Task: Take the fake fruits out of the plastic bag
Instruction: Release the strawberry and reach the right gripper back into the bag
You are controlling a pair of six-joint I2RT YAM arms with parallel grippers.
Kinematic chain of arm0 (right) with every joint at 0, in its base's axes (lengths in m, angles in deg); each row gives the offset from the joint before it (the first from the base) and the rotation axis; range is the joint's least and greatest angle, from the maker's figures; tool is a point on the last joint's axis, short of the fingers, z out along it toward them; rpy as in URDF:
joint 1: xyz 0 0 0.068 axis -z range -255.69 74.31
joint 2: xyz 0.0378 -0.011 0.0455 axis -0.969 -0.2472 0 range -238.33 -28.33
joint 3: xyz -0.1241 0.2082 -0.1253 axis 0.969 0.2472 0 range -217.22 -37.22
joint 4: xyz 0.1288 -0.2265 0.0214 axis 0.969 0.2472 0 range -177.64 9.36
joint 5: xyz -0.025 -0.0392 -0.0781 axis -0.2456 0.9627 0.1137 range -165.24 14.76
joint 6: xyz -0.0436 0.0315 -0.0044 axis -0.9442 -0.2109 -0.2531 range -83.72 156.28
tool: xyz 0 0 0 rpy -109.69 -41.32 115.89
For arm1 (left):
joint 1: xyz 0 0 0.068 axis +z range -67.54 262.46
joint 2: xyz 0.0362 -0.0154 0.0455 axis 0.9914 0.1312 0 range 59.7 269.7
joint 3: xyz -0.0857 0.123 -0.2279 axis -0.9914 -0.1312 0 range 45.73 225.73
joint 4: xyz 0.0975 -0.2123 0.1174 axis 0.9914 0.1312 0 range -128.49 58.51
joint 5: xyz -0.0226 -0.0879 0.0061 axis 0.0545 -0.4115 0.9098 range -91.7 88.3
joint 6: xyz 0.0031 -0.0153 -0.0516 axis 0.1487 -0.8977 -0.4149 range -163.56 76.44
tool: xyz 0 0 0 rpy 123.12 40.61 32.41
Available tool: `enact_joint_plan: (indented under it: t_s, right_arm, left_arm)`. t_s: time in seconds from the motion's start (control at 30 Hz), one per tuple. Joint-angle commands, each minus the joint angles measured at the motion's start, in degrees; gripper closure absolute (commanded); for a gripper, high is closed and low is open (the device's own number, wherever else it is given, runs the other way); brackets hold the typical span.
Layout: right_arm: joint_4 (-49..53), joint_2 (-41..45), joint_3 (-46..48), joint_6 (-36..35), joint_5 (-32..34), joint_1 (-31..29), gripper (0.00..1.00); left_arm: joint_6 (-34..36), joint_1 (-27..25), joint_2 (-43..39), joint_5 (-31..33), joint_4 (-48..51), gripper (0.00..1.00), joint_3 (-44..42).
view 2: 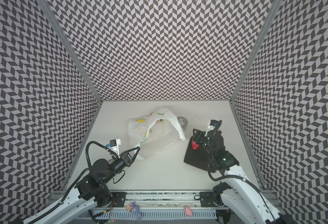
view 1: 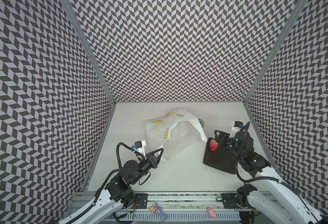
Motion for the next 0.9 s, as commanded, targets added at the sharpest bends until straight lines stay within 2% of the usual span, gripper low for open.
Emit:
enact_joint_plan:
  t_s: [0.0, 0.13, 0.23, 0.33, 0.5, 0.67, 0.87]
  right_arm:
    - [1.7, 5.1, 0.7, -1.9, -8.0, -5.0, 0.38]
    - [-0.1, 2.9, -0.6, -0.7, -6.9, -18.1, 0.44]
    - [-4.7, -4.0, -1.6, 0.0, -4.3, -27.6, 0.46]
    - [-9.8, -12.7, -3.8, -0.2, -4.4, -32.5, 0.48]
    - [-18.2, -24.9, -7.0, 1.6, -3.5, -33.6, 0.51]
    - [-22.7, -36.3, -10.9, 8.6, 0.0, -33.3, 0.53]
    - [-27.4, -46.6, -14.8, 17.5, 0.1, -30.5, 0.53]
  left_arm:
    - [0.3, -0.2, -0.1, 1.1, -0.3, 1.0, 1.8]
    - [0.2, -0.2, 0.2, 1.1, -0.6, 1.0, 1.9]
    - [0.3, -0.3, 0.8, 1.0, -0.5, 1.0, 2.2]
    - [0.3, -0.3, 1.0, 0.8, -0.5, 1.0, 2.7]
    - [0.6, -0.2, 0.7, 1.0, 0.3, 1.0, 3.2]
    - [0.5, -0.4, 0.3, 0.8, 0.8, 1.0, 3.3]
    - [0.4, -0.3, -0.1, 0.0, 1.2, 1.0, 3.1]
